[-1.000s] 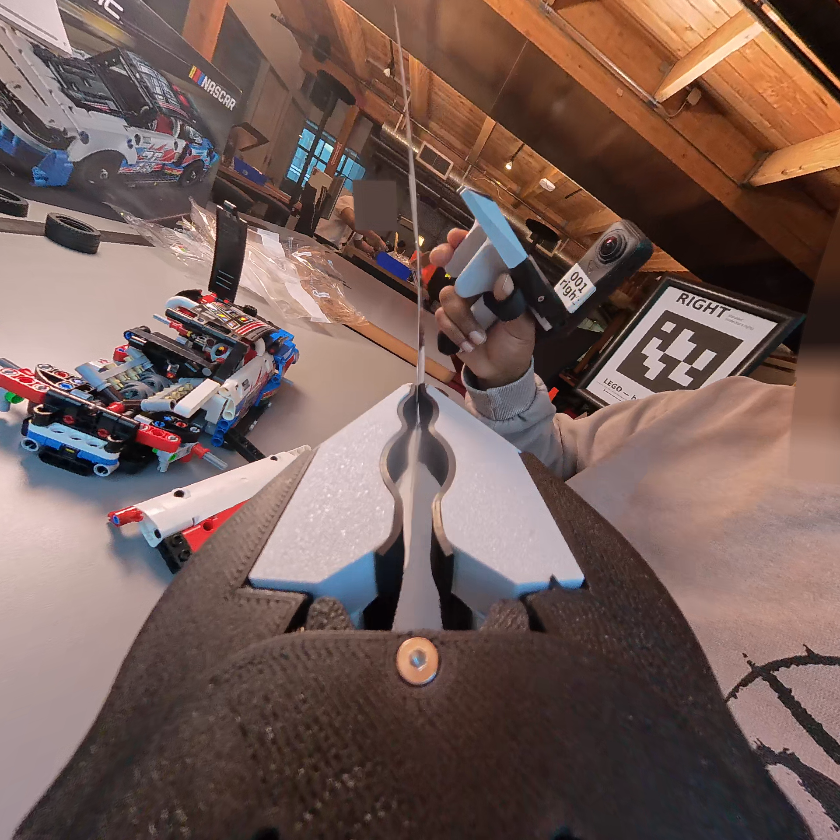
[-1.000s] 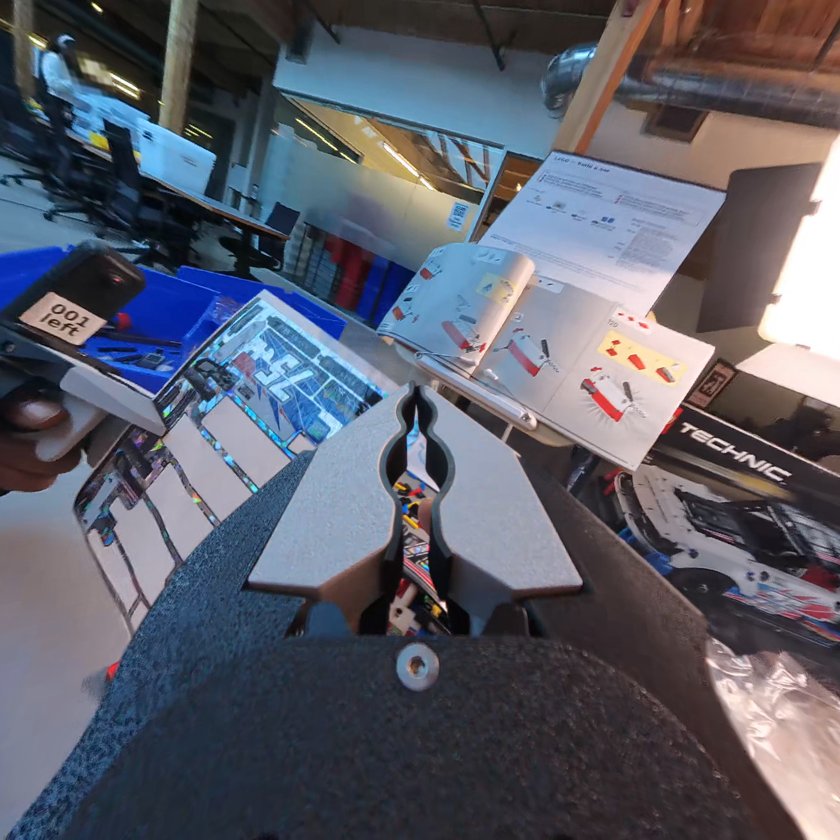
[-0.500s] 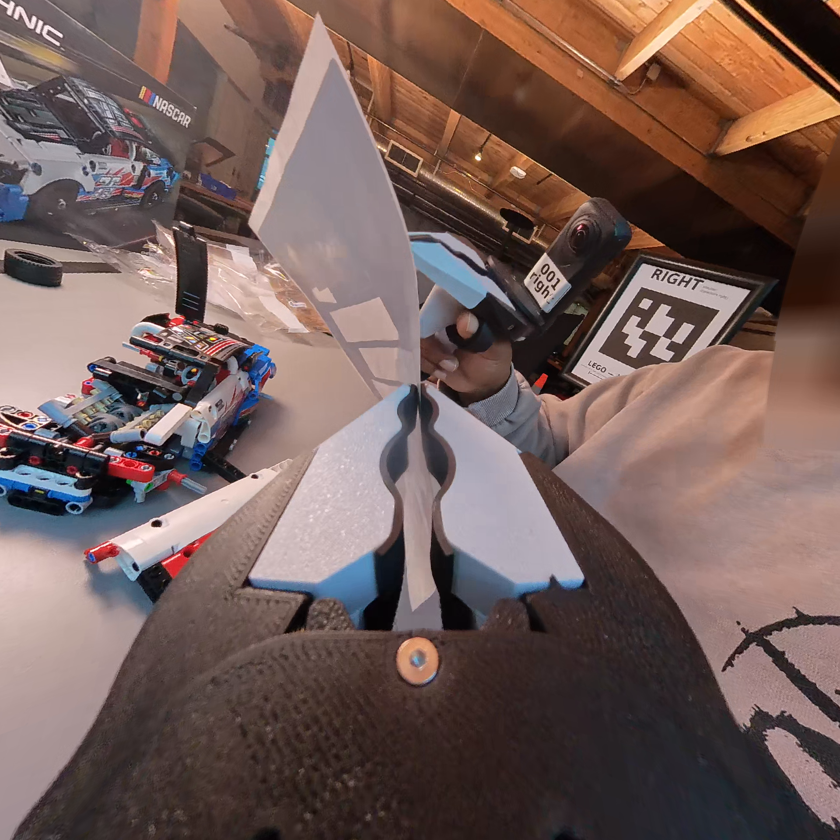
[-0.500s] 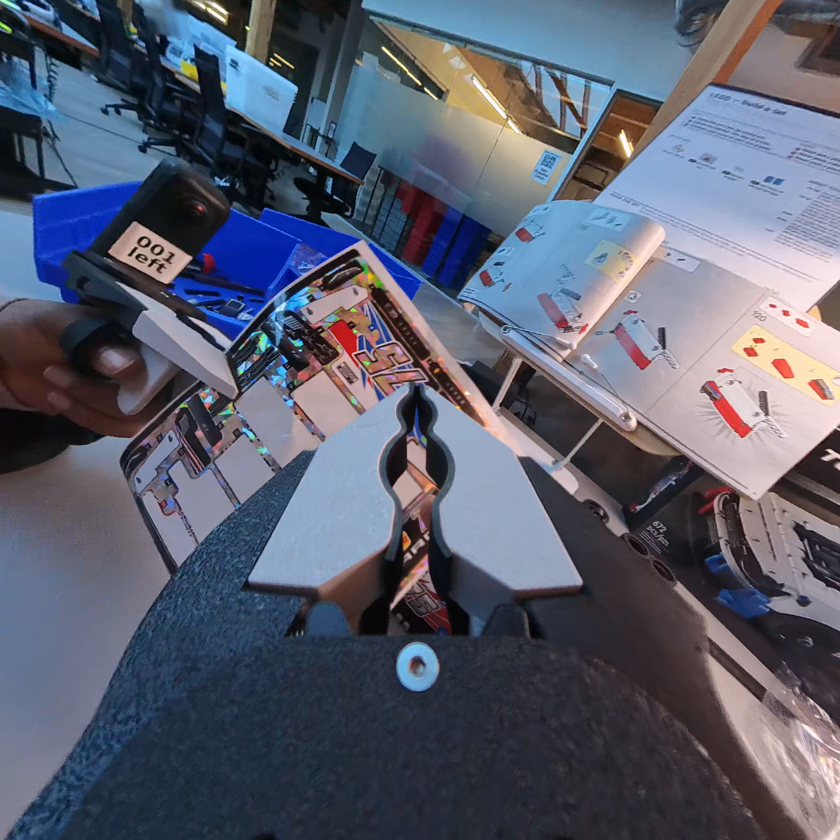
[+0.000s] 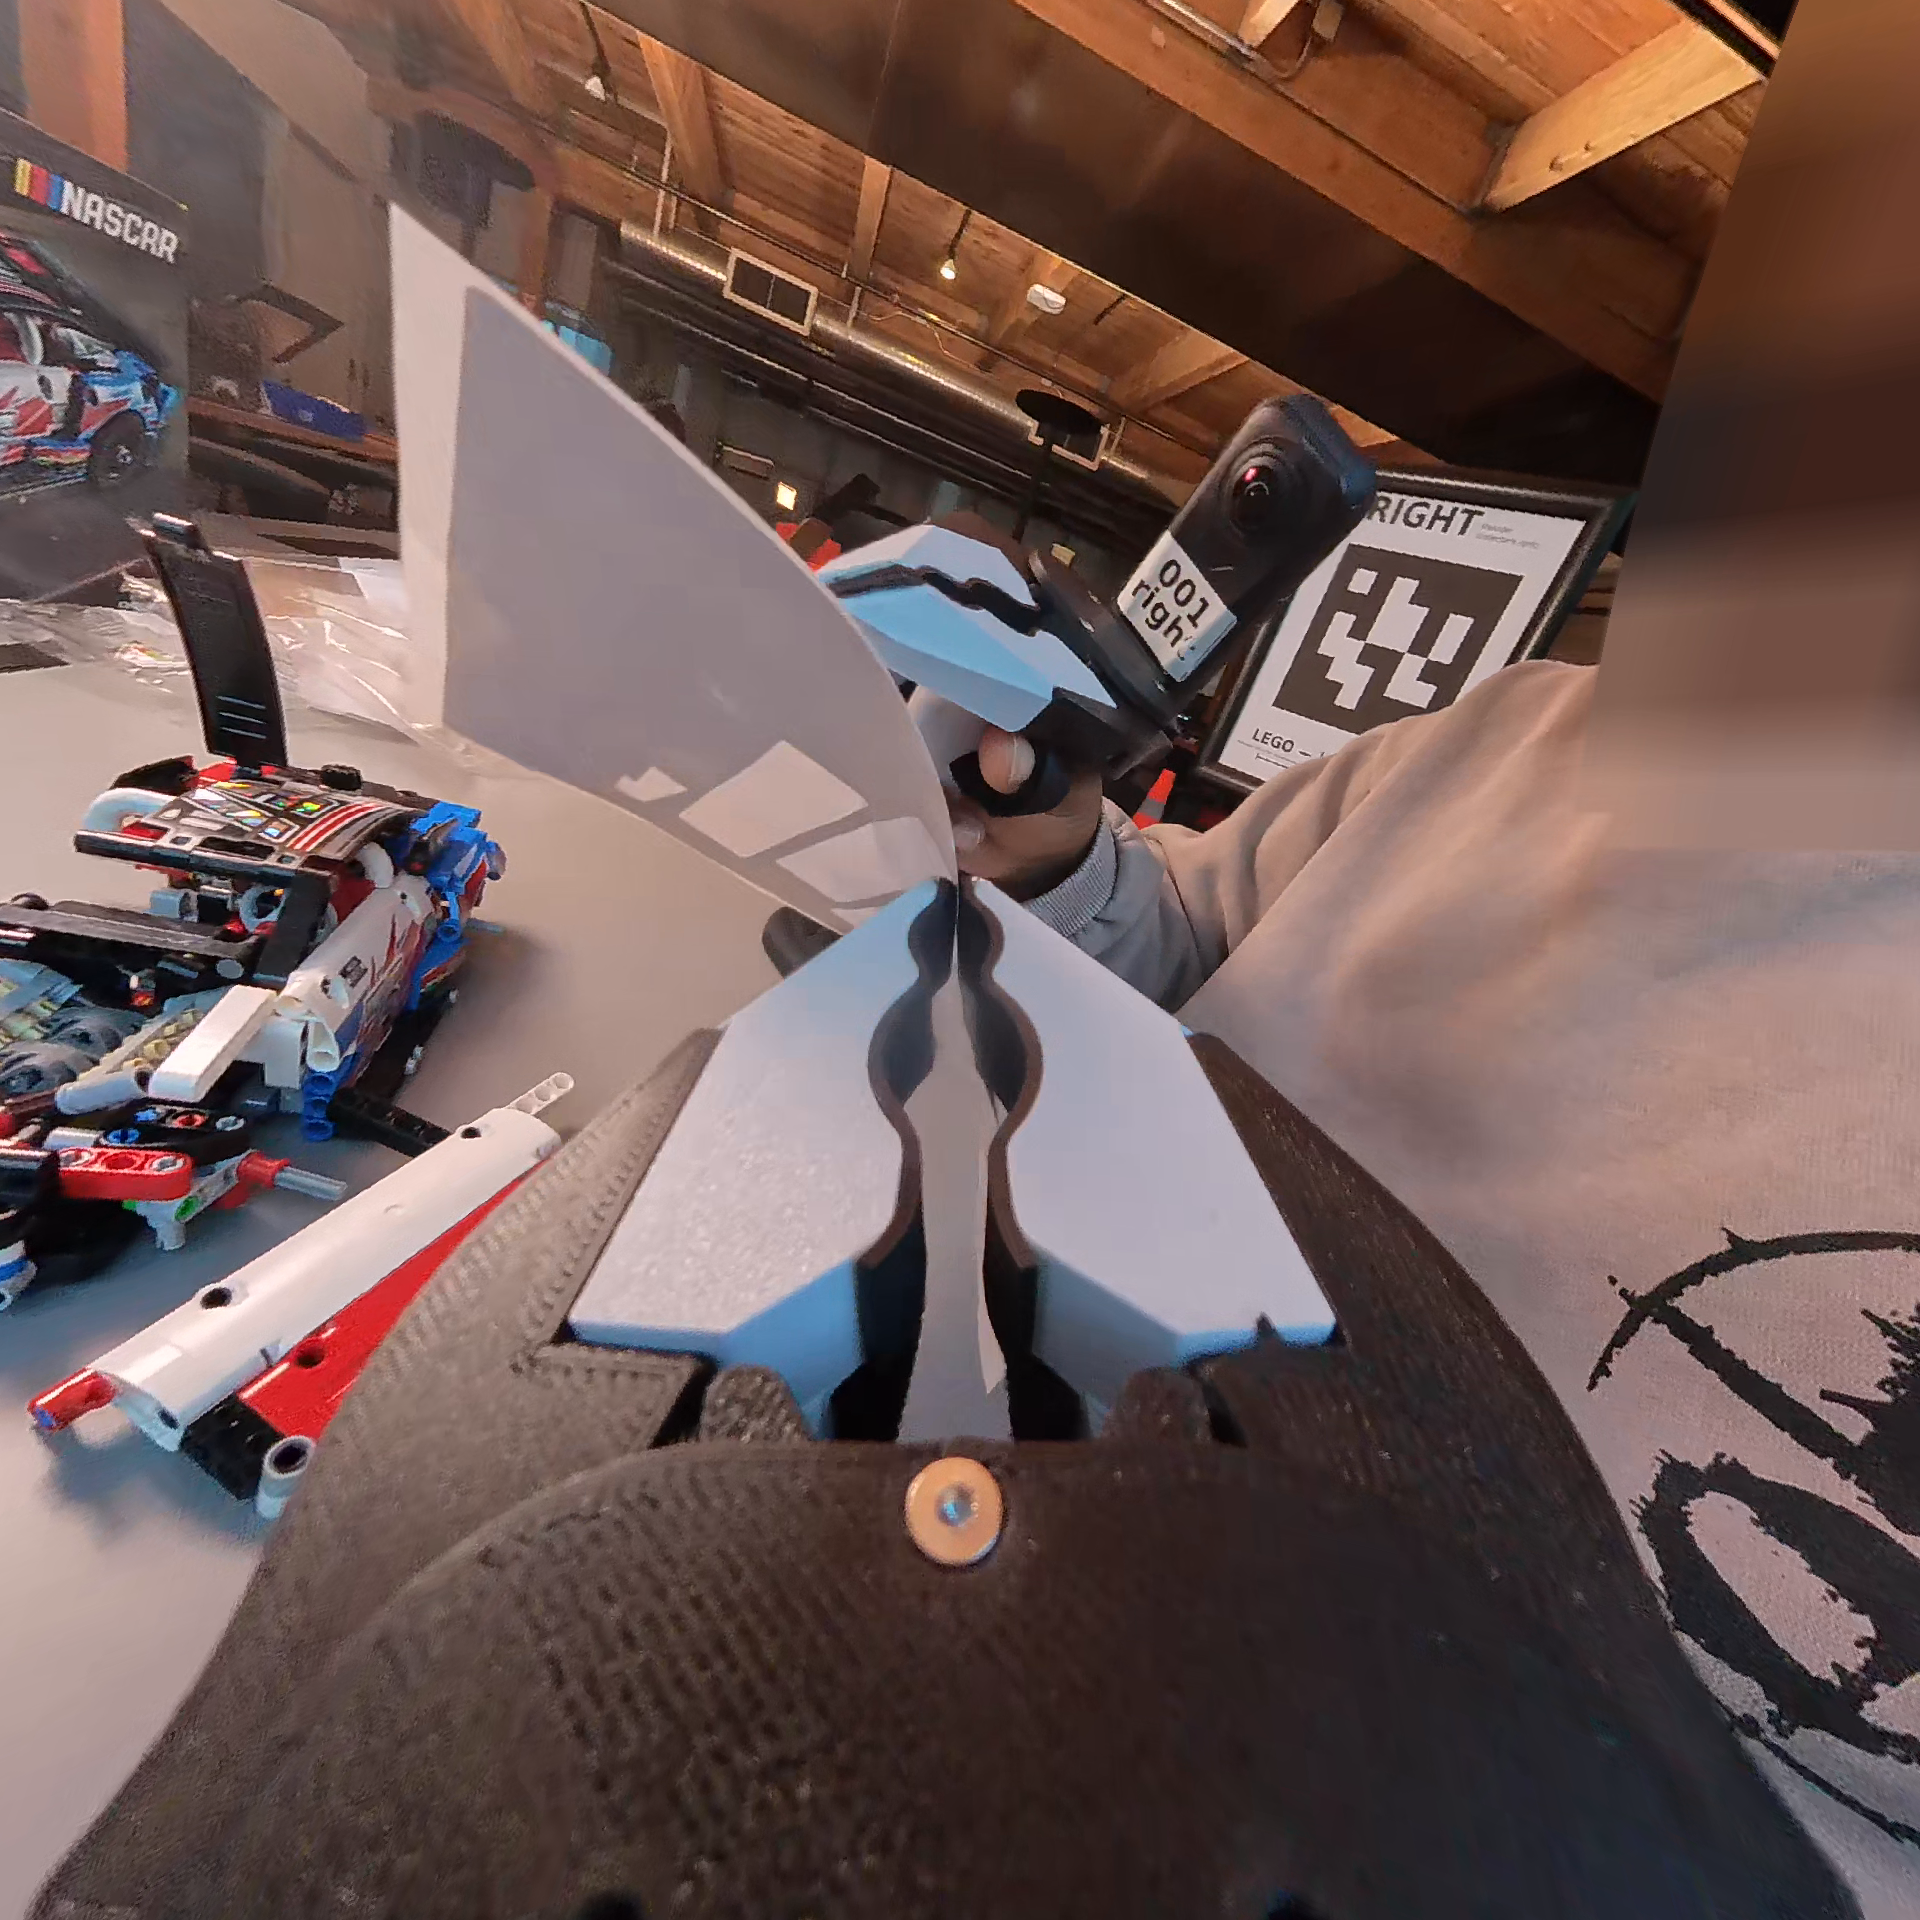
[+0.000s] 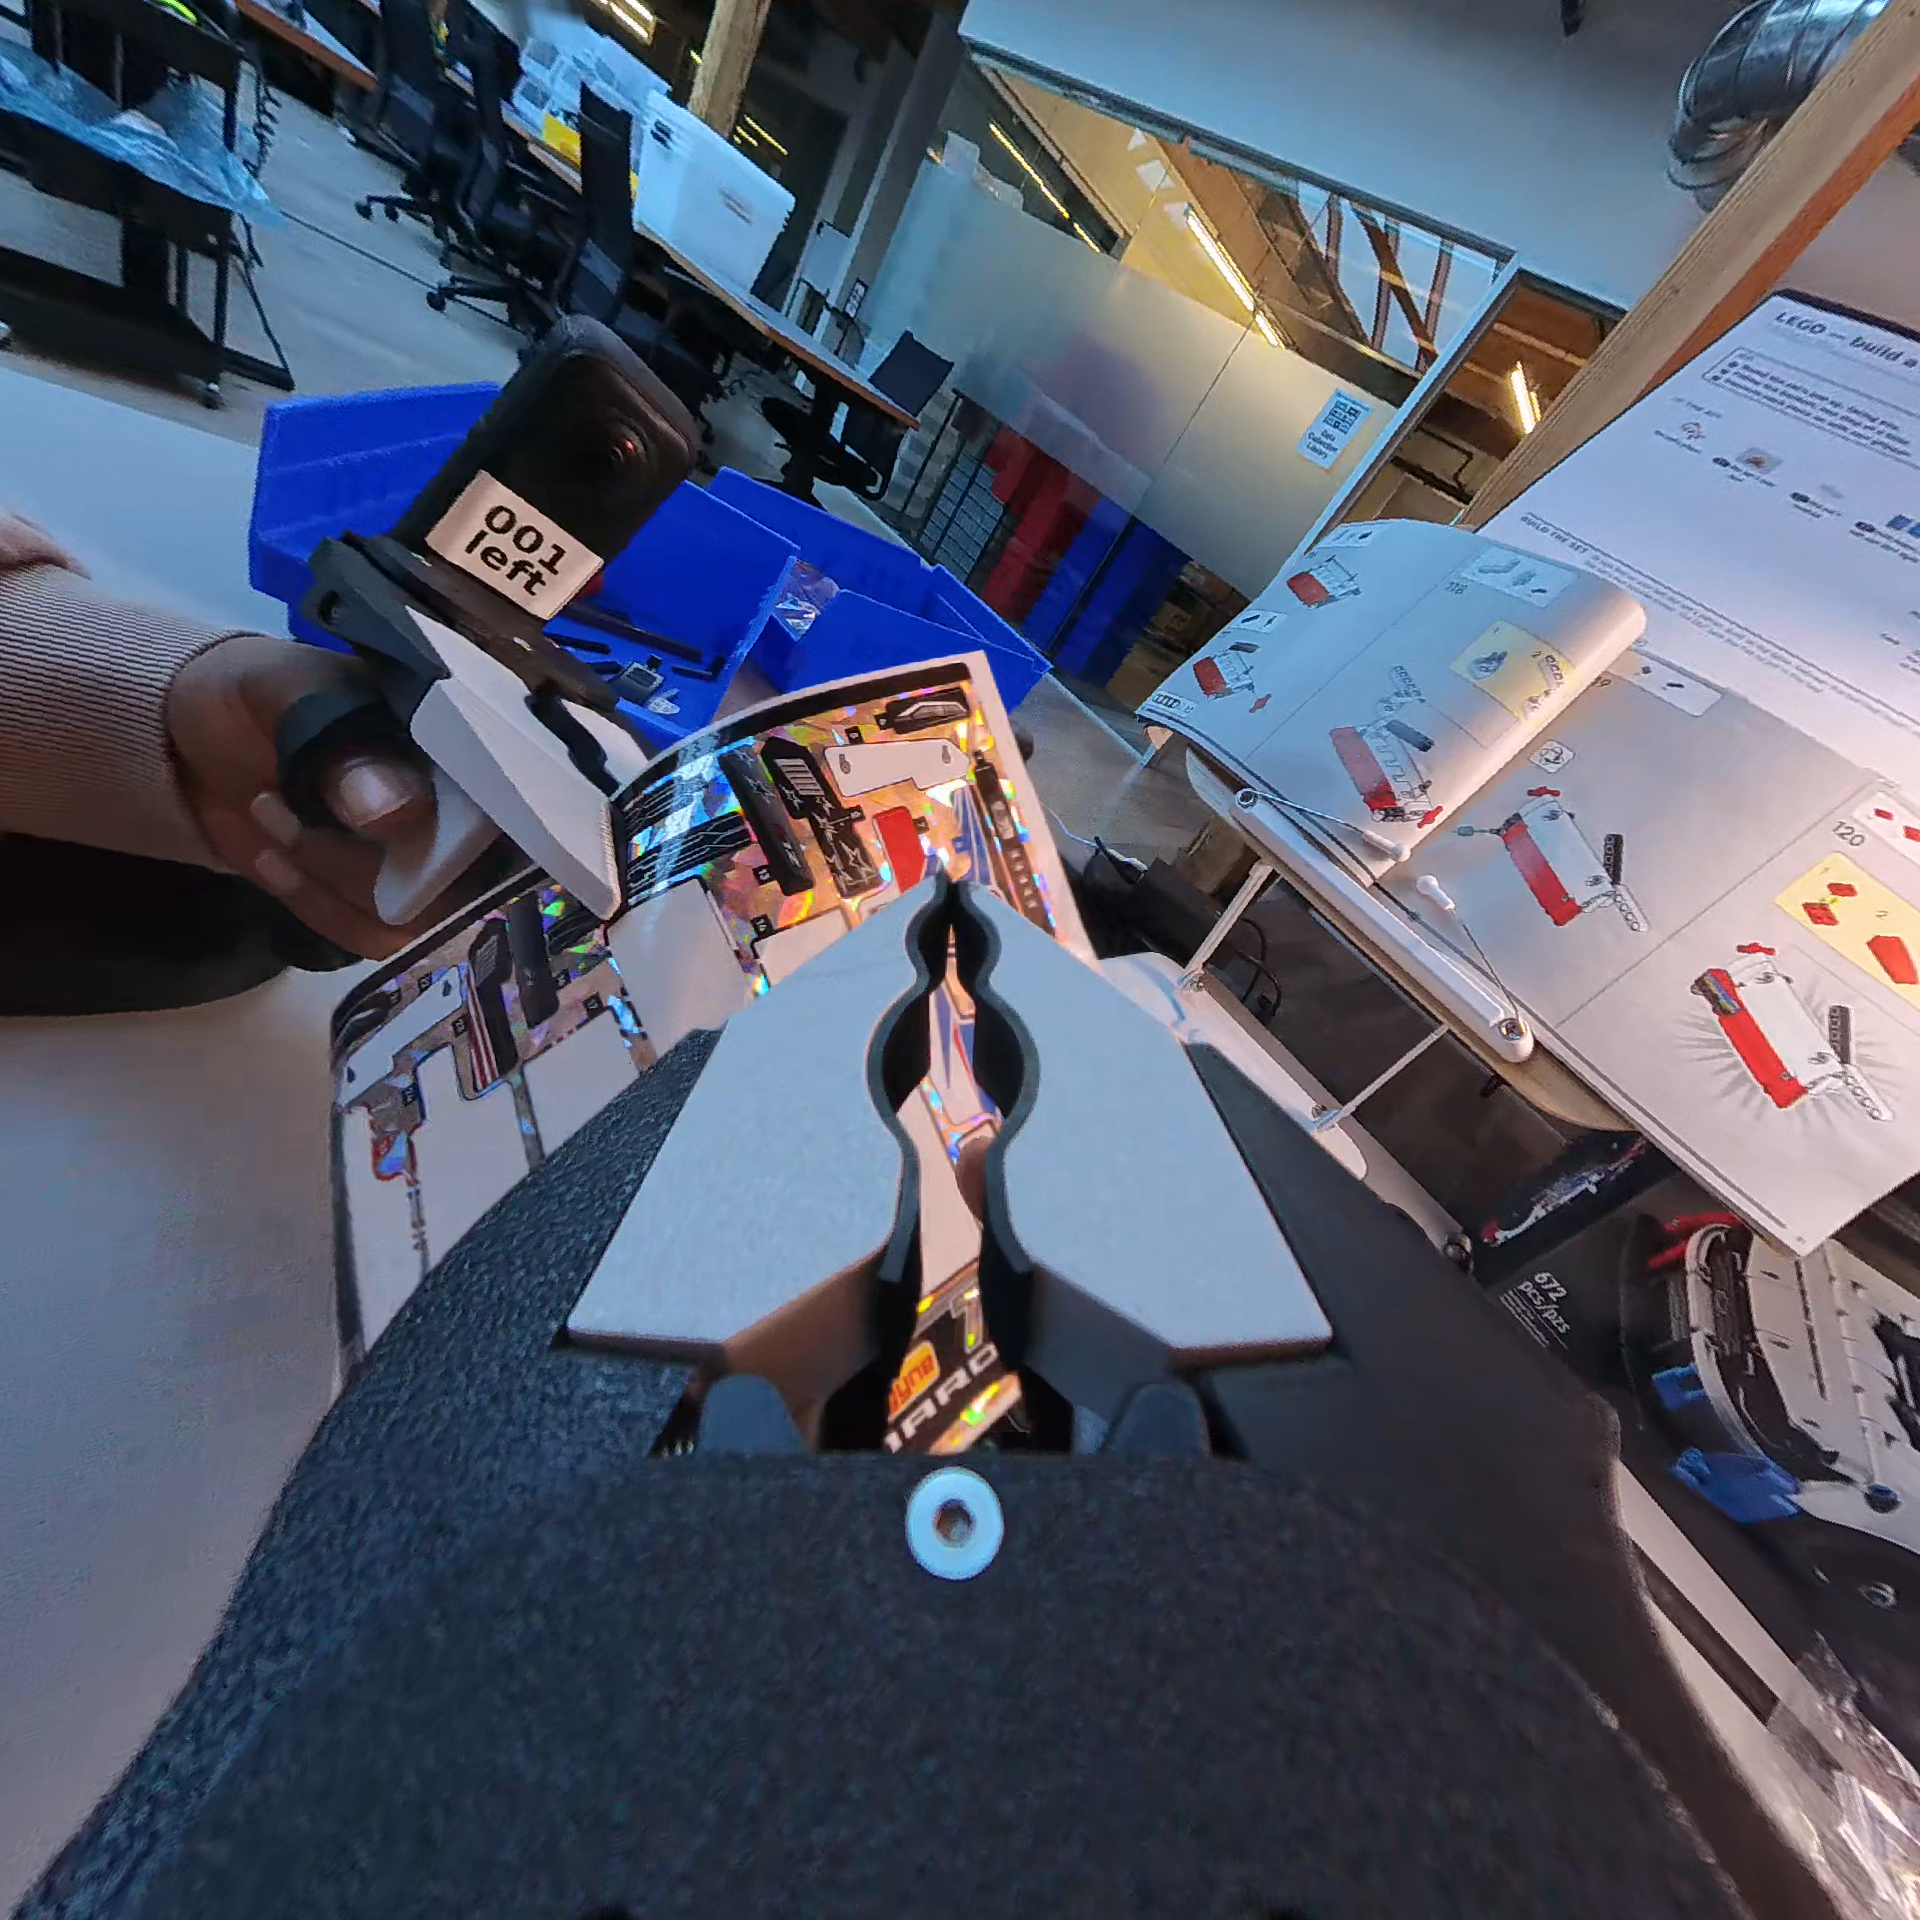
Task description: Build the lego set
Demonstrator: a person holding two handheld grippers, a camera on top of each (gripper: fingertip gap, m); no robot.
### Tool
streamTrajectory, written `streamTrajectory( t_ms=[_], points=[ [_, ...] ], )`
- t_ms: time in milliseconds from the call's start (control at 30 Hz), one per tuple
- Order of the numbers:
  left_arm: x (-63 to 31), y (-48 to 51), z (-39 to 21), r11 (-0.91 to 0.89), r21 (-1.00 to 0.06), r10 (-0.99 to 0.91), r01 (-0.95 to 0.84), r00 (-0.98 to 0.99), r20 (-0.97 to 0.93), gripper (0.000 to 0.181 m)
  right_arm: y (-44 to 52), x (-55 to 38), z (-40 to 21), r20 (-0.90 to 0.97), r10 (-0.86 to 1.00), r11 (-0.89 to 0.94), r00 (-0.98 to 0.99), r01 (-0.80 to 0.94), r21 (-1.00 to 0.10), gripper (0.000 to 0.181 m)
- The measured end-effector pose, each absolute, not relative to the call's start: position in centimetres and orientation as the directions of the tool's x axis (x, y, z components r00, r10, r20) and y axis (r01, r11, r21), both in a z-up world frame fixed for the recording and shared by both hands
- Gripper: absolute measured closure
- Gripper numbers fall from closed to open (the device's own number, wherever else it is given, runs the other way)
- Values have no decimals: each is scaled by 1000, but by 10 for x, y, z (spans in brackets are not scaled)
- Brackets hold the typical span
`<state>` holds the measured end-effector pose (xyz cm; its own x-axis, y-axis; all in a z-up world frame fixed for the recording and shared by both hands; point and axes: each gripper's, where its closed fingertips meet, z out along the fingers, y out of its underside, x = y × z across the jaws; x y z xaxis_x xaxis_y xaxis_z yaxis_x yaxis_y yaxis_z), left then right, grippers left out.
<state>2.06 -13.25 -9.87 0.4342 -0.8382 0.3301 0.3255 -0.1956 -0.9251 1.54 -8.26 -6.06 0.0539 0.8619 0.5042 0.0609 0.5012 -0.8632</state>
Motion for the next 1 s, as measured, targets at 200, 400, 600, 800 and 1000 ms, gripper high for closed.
streamTrajectory(
  t_ms=[200, 400, 600, 800, 1000],
  points=[
    [28, -142, -94, -157, -939, -872, 305, 404, 277, 181, -66, 27, -58, 474, 876, 471, 86, 61, -880, 181],
    [26, -151, -85, -89, -948, -894, 306, 395, 212, 181, -25, 45, -68, 200, 978, 198, 50, 53, -979, 165],
    [20, -155, -78, -36, -949, -899, 313, 404, 167, 181, -25, 56, -86, -378, 882, -354, -281, 135, -925, 102],
    [17, -151, -81, -40, -955, -881, 293, 441, 172, 181, -60, 53, -88, -492, 741, -452, -456, 202, -869, 175],
    [12, -143, -82, -65, -947, -856, 316, 470, 216, 178, -58, 60, -80, -405, 793, -387, -454, 137, -912, 181]
  ],
)
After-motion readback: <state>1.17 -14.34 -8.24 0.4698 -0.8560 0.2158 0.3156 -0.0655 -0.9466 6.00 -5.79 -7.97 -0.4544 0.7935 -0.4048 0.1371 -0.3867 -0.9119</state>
